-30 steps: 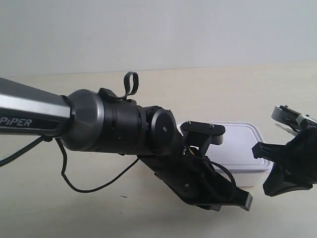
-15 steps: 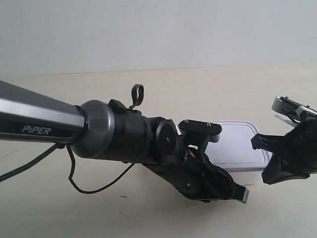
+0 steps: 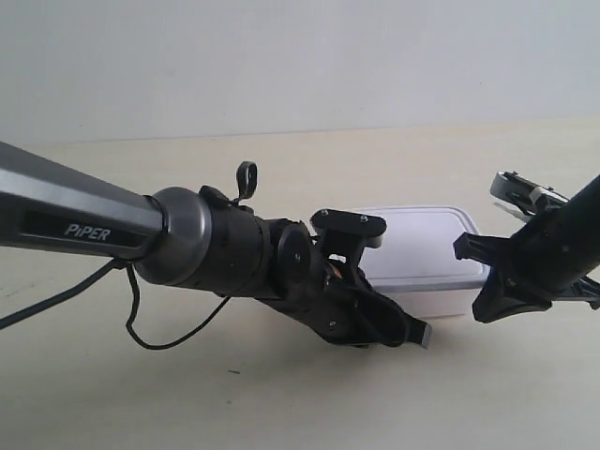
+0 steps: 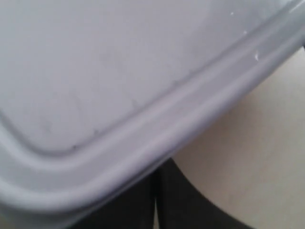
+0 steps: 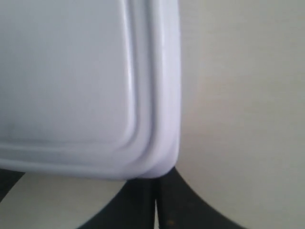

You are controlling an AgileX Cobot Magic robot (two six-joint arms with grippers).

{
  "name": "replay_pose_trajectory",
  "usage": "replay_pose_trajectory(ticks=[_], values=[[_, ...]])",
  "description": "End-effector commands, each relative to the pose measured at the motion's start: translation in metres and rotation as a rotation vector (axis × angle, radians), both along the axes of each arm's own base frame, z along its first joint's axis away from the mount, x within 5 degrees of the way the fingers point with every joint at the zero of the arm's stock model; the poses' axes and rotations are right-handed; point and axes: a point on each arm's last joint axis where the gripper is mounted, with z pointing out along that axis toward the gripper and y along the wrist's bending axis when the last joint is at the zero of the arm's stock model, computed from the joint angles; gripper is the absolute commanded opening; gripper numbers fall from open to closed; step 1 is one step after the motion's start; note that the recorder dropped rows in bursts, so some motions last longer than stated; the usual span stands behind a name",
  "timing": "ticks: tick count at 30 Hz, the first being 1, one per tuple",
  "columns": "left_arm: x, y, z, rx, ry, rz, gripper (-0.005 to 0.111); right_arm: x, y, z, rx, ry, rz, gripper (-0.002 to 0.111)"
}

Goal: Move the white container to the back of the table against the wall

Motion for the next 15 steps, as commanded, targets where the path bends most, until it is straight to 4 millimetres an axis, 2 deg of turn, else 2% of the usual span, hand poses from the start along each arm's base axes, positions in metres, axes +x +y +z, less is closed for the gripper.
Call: replay_pose_trajectory(ticks=[1, 15], values=[[0.02, 0.005, 0.007, -0.01, -0.077, 0.022, 0.0, 0.017, 0.0, -0.003, 0.001, -0.035, 0.004, 0.0], [0.061, 0.001, 0.005, -0.034, -0.119, 0.047, 0.0, 0.065, 0.002, -0.013, 0.02, -0.091, 0.005, 0.0]])
